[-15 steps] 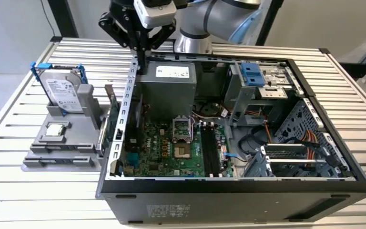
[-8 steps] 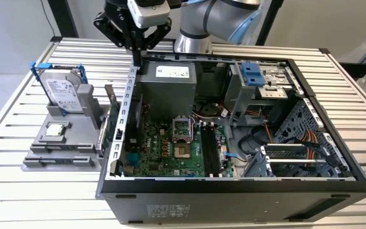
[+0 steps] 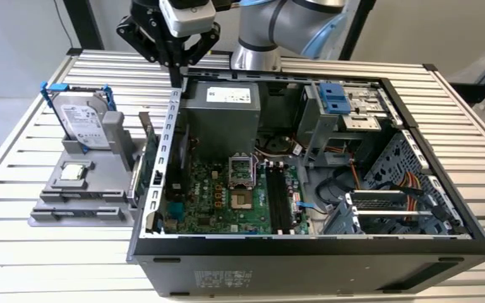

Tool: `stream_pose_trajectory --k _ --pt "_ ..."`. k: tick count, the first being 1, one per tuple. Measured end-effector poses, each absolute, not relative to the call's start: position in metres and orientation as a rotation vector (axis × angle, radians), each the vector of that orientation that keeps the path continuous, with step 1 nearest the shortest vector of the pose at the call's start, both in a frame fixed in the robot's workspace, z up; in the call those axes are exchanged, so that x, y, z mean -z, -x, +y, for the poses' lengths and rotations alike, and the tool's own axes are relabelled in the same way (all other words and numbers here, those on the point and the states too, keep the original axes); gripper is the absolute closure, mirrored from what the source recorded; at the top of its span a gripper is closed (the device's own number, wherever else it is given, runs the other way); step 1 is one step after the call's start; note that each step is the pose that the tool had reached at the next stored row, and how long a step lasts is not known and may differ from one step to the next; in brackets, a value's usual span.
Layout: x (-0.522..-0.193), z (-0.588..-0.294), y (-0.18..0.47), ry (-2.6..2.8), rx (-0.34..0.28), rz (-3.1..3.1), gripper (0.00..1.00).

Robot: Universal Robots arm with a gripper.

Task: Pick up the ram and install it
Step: 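Reach for the ram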

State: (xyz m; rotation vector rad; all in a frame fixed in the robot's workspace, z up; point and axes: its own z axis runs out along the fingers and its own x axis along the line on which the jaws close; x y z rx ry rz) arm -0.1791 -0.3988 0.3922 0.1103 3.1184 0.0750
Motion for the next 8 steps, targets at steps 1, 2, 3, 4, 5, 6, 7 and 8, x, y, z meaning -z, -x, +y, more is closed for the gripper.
stream_pose_trajectory --k 1,2,3,4,5,6,7,8 --pt "-0.3922 -0.3988 0.1803 -0.110 -0.075 3.118 1.00" --pt "-0.3922 -0.3988 0.1816 -0.110 -0.075 3.118 1.00" --pt "-0.3922 -0.3988 0.1828 -0.110 -0.075 3.118 1.00" --pt "-0.3922 -0.3988 0.1840 -0.110 -0.075 3.118 1.00" --pt "-0.3921 -0.3988 0.1852 -0.110 -0.075 3.118 1.00" --pt "-0.3921 -0.3988 0.1864 -0.110 -0.075 3.118 1.00" --pt "-0.3921 -0.3988 0.1877 -0.110 -0.075 3.118 1.00" --pt "-0.3921 -0.3988 0.1888 -0.110 -0.075 3.118 1.00"
